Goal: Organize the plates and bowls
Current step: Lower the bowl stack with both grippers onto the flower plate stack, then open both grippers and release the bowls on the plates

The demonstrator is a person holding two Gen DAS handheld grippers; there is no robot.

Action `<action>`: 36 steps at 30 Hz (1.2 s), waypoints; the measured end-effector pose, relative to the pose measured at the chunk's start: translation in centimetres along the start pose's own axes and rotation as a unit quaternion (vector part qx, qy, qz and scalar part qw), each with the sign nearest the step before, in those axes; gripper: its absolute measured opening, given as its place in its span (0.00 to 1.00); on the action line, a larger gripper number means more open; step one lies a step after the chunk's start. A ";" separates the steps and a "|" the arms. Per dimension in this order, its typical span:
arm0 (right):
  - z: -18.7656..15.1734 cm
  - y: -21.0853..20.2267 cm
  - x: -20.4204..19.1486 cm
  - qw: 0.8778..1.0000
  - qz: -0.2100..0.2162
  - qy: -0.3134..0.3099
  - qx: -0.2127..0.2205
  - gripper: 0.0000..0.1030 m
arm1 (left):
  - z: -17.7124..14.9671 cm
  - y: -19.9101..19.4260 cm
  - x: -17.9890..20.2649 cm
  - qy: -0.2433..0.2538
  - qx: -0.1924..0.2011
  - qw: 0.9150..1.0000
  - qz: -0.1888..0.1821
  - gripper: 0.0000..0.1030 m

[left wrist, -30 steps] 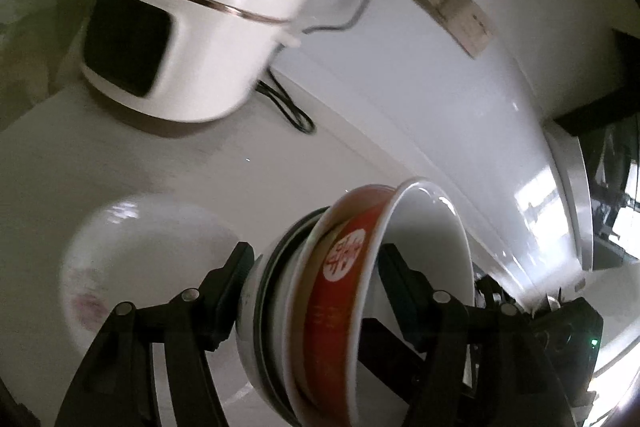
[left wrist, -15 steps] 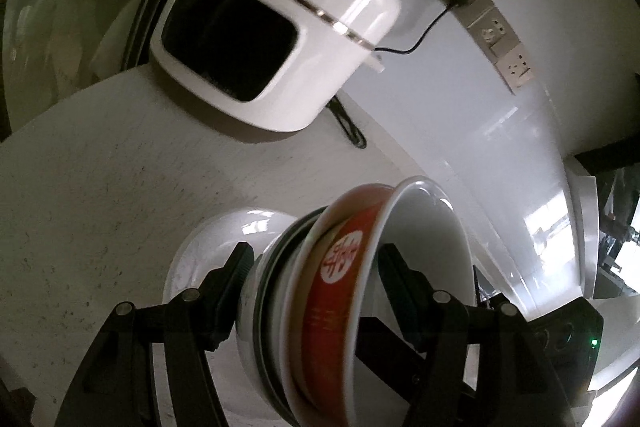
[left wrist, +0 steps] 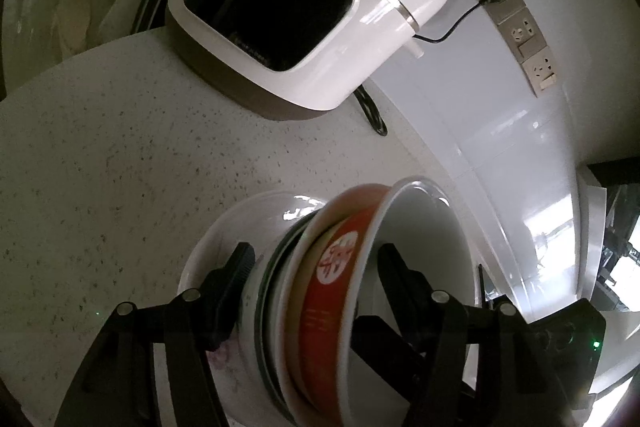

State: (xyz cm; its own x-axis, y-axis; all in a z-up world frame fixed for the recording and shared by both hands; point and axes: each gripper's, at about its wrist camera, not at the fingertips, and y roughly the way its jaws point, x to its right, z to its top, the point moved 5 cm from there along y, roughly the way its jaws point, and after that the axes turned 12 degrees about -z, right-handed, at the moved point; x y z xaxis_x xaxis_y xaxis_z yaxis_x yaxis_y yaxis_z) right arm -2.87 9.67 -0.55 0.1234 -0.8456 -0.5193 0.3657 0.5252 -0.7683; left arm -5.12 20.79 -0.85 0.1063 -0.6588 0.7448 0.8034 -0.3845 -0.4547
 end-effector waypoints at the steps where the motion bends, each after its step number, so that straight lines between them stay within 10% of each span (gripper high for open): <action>1: -0.1 -0.1 0.1 1.000 0.001 -0.002 0.000 0.50 | 0.0 0.0 0.0 0.001 0.000 1.000 0.000 0.62; 8: -0.2 -0.2 0.1 1.000 -0.001 -0.012 -0.005 0.52 | 0.2 0.1 -0.2 -0.001 -0.007 1.000 -0.004 0.64; 15: -0.5 -0.6 -0.6 0.998 -0.030 -0.056 -0.004 0.59 | 1.9 -2.6 1.1 0.035 0.059 0.998 -0.015 1.00; 18: -0.2 -1.2 -1.2 0.997 -0.022 -0.066 0.017 0.76 | 2.2 -3.1 1.0 0.035 0.073 0.997 -0.013 1.00; 27: 1.6 -3.0 -1.5 0.988 -0.077 -0.110 0.082 0.77 | 1.9 -3.0 -0.1 0.007 0.079 0.997 -0.015 1.00; 36: -0.1 -8.7 1.5 0.978 -0.063 -0.112 0.165 0.81 | 0.6 -5.9 3.3 0.127 0.137 0.982 0.030 1.00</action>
State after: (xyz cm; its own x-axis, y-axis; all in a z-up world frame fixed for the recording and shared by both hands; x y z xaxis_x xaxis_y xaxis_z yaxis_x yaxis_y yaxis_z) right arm -6.01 3.84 5.33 0.2432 -0.9205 -0.3058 0.6639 0.3878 -0.6394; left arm -9.16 21.26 4.60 0.0357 -0.8287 0.5586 0.9317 -0.1746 -0.3185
